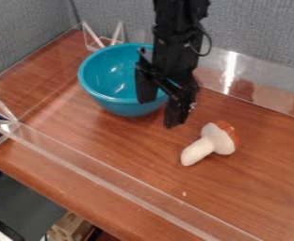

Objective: Put the mushroom in the blue bowl

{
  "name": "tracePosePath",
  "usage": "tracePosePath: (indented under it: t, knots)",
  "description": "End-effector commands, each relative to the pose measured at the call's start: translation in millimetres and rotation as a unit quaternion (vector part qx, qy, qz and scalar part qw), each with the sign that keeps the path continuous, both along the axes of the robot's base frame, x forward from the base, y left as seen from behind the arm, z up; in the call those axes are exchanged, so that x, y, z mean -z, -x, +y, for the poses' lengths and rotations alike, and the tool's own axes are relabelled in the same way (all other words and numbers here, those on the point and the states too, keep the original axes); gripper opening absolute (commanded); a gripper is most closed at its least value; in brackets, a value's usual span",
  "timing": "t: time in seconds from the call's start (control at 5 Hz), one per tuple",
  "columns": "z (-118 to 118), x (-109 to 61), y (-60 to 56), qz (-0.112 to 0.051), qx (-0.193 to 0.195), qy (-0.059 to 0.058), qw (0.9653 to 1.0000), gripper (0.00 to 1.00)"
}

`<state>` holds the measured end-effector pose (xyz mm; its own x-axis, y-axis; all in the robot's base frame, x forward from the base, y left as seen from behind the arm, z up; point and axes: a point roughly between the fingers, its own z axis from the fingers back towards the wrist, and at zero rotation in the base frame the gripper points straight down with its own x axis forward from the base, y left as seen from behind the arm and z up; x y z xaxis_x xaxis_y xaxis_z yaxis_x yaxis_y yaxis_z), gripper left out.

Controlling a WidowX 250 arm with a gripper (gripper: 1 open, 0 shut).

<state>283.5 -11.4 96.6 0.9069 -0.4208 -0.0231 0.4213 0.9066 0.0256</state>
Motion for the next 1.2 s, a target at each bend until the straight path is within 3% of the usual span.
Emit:
tracePosePath:
  t: [0.0,1.0]
  knots:
    - [-2.3,-16.0,-1.9,-0.034,0.019,0.003,0.9992,1.0]
    - [-9.8,-6.6,-7.0,-0.048,0.072,0.016,0.9962,1.0]
